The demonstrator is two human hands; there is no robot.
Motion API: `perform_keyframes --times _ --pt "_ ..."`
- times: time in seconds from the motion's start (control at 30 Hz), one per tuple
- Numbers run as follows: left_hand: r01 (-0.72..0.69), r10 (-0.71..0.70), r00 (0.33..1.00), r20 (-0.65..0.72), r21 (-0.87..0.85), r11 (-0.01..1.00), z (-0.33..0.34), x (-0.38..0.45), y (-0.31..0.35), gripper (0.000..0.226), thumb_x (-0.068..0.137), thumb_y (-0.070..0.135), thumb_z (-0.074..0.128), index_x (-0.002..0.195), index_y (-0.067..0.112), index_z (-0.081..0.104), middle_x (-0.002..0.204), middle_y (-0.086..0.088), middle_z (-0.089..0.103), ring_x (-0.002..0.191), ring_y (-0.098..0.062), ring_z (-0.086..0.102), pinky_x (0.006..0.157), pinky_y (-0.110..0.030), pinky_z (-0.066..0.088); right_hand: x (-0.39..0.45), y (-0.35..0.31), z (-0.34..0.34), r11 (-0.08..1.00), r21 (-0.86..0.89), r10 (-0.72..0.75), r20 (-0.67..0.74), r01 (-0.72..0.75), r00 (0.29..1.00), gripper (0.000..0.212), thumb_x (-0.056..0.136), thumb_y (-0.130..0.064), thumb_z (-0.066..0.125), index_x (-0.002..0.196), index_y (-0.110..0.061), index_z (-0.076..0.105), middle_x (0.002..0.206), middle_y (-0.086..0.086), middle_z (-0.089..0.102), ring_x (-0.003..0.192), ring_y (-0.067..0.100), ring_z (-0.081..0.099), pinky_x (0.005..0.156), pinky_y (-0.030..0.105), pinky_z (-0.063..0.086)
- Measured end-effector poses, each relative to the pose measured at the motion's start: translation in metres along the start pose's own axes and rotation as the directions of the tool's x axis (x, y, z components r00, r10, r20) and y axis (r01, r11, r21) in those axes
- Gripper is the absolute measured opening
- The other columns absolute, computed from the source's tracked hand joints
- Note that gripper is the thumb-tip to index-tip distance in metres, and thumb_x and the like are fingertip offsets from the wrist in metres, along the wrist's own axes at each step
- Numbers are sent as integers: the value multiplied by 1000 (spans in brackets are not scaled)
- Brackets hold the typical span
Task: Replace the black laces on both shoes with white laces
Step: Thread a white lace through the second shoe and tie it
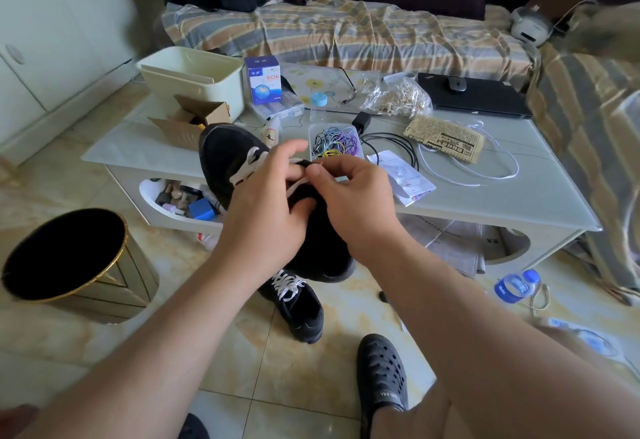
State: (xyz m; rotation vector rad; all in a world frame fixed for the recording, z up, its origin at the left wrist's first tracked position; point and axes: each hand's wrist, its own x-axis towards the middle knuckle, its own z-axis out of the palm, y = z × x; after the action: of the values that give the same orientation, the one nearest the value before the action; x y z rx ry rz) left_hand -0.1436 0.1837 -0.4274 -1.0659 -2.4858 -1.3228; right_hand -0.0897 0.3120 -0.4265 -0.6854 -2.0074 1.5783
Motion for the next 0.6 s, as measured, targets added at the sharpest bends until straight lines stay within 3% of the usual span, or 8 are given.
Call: perform_keyframes --times 0.07,0.13,0.23,0.33,0.37,0.43,0.5,0.6 --pt "-119 121 992 -24 83 989 6 -4 -7 79 80 9 79 149 24 45 133 6 64 129 -18 53 113 -28 36 3 3 0 992 99 87 -53 -81 995 10 94 -29 75 86 -24 79 78 -10 77 77 7 71 84 38 62" --pt "-97 134 976 -170 208 973 12 -9 -15 80 73 21 84 145 21 49 138 -2 55 133 -30 48 115 -44 34 8 7 0 950 259 204 -93 -174 975 13 95 -27 73 88 -19 80 83 1 79 84 18 76 87 48 63" --pt "211 -153 926 -345 138 968 14 -10 -26 75 69 48 88 127 17 52 124 -3 51 126 -29 44 106 -45 36 13 8 -1 848 481 304 -95 -224 948 14 98 -25 72 94 -13 79 92 12 80 96 32 77 89 53 62" --pt "507 -539 837 -93 -240 828 11 -5 -40 59 73 61 83 106 21 55 104 4 63 101 -25 64 86 -45 56 13 8 -1 799 554 330 -76 -236 941 16 99 -25 71 96 -10 76 98 16 79 92 28 75 90 47 62" --pt "553 -591 806 -25 -324 768 11 -3 -43 50 76 62 80 97 23 58 92 4 67 89 -23 67 78 -46 59 11 9 0 799 552 331 -70 -239 941 16 98 -26 73 96 -10 76 99 17 79 89 27 74 91 47 62" --pt "519 -560 824 -87 -280 807 9 -2 -43 42 86 53 76 75 19 52 67 6 56 67 -22 55 60 -36 48 8 9 2 819 524 308 -57 -234 950 19 94 -28 76 94 -9 76 99 17 78 86 27 70 93 49 60" --pt "468 -511 842 -173 -238 851 4 -1 -39 48 91 44 73 68 17 41 56 8 41 60 -22 40 56 -37 37 6 6 2 816 530 279 -10 -232 960 19 96 -27 75 94 -8 75 94 12 75 82 28 62 85 43 56" --pt "410 -460 859 -225 -237 881 -2 2 -43 47 89 45 71 71 15 40 55 8 41 60 -24 37 56 -51 53 6 3 -1 807 544 235 58 -227 970 11 100 -20 68 93 -13 74 90 7 69 80 19 62 74 36 53"
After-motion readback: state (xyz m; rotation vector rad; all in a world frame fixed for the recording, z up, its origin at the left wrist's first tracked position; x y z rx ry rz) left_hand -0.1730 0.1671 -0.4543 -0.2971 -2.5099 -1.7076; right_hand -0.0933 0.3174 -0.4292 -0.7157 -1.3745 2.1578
